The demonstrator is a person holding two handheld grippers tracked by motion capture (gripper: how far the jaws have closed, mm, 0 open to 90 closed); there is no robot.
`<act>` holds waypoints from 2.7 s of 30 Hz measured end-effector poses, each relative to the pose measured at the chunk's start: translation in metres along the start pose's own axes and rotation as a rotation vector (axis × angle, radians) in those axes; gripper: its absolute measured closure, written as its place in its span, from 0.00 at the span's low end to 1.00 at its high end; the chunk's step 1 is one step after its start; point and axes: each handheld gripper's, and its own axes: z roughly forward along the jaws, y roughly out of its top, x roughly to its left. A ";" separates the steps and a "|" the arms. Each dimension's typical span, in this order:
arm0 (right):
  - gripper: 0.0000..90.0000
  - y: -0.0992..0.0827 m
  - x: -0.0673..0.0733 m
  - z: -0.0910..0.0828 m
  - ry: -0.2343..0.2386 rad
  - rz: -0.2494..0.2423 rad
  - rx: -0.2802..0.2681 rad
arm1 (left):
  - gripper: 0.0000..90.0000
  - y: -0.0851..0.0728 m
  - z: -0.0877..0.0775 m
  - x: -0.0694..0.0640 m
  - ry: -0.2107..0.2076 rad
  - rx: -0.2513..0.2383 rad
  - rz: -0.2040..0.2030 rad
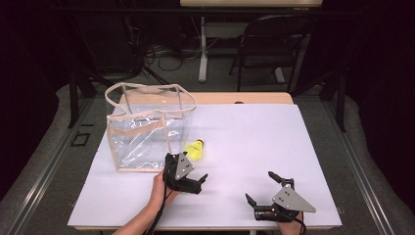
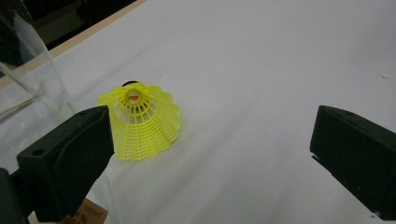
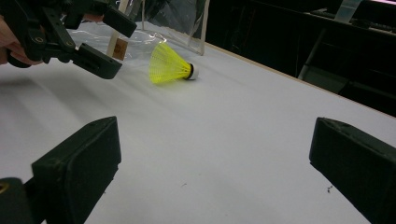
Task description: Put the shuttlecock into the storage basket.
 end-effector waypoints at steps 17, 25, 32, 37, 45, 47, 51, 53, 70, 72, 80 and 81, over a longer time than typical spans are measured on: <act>0.02 0.000 0.000 0.000 0.002 0.004 0.004 | 0.11 0.003 0.023 -0.001 0.053 0.056 -0.064; 0.02 0.000 0.000 0.001 0.001 0.006 0.008 | 0.25 0.004 0.032 0.000 0.085 0.085 -0.099; 0.02 -0.001 0.000 0.001 0.002 0.005 0.013 | 0.41 0.006 0.039 0.001 0.127 0.101 -0.135; 0.02 -0.001 0.000 0.001 0.002 0.005 0.013 | 0.49 0.008 0.044 0.002 0.148 0.108 -0.158; 0.02 0.000 0.000 0.001 0.004 0.003 0.013 | 0.64 0.008 0.047 0.003 0.167 0.108 -0.178; 0.02 0.000 0.000 0.001 0.006 0.002 0.014 | 0.68 0.007 0.047 0.003 0.174 0.102 -0.184; 0.02 -0.001 0.000 0.001 0.007 0.002 0.016 | 0.74 0.007 0.048 0.003 0.179 0.100 -0.192; 0.02 0.000 0.000 0.001 0.006 0.001 0.015 | 0.78 0.007 0.048 0.003 0.185 0.097 -0.196; 0.02 0.000 0.001 0.000 0.010 -0.003 0.016 | 0.98 0.005 0.051 0.003 0.205 0.110 -0.247; 0.02 0.000 0.001 0.001 0.011 -0.004 0.016 | 0.99 0.004 0.051 0.004 0.206 0.106 -0.248; 0.02 0.000 0.001 0.001 0.013 -0.003 0.016 | 1.00 0.005 0.049 0.003 0.204 0.084 -0.261; 0.02 0.000 0.001 0.001 0.012 -0.003 0.015 | 1.00 0.005 0.049 0.003 0.204 0.081 -0.261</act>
